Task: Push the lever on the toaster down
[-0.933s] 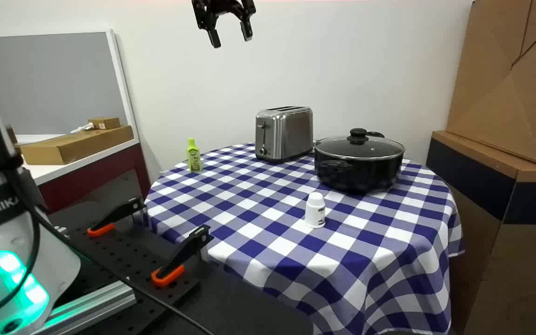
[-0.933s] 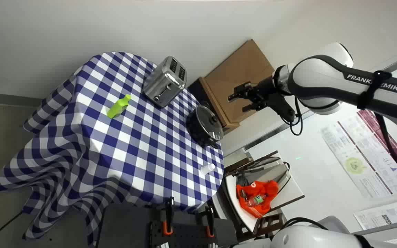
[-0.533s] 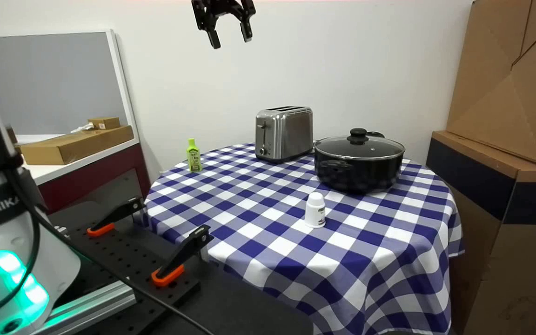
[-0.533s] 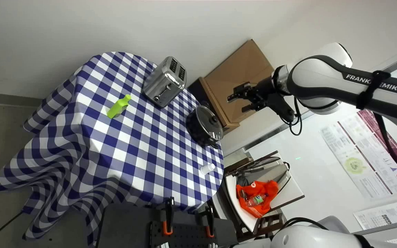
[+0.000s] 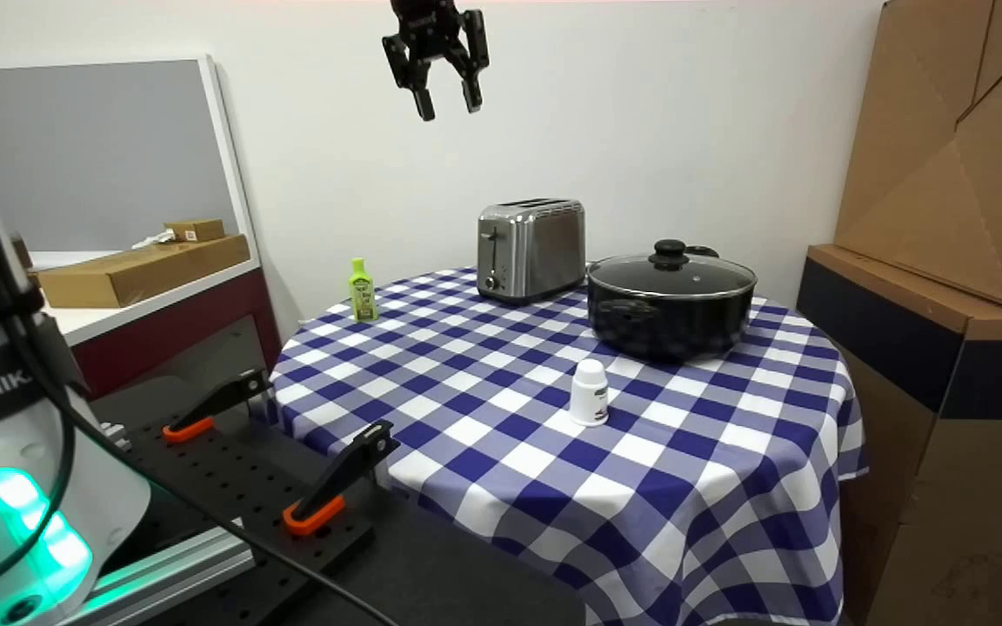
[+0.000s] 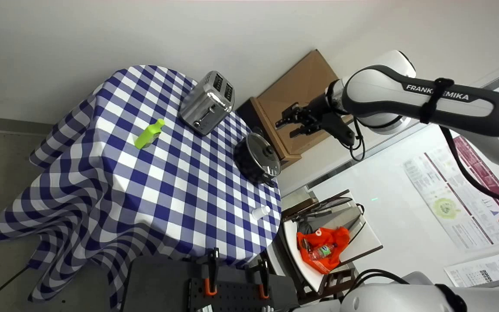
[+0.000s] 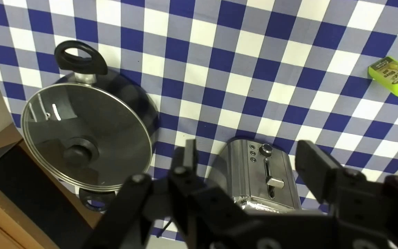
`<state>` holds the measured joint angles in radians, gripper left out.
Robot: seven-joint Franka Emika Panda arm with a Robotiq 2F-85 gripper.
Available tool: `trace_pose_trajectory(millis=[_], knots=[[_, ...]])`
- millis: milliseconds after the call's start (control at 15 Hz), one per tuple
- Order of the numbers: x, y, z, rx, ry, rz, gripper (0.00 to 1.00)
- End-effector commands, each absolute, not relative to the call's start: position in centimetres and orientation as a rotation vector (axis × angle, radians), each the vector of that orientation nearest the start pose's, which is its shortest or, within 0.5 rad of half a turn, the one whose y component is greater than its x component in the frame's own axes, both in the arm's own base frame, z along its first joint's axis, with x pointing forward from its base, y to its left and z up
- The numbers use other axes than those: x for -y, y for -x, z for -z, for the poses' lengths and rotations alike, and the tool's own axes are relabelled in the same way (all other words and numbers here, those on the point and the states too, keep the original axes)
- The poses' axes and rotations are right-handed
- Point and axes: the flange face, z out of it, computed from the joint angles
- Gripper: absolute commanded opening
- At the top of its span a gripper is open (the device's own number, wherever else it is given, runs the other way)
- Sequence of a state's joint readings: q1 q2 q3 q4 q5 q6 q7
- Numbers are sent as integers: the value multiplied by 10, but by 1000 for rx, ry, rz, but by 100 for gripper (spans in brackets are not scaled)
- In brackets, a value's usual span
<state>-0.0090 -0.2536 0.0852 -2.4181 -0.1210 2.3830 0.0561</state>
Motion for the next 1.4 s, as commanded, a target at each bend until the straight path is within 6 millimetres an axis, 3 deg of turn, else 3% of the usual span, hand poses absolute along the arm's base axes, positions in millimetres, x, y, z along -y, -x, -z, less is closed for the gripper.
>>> trace_pose_trajectory(millis=[0, 400, 933, 1333], knots=[[-63, -512, -418, 321, 3232, 393, 45], [-148, -548, -380, 663, 3276, 472, 0], [-191, -603, -322, 839, 3366, 638, 0], [-208, -636, -271, 878, 3377, 585, 0]])
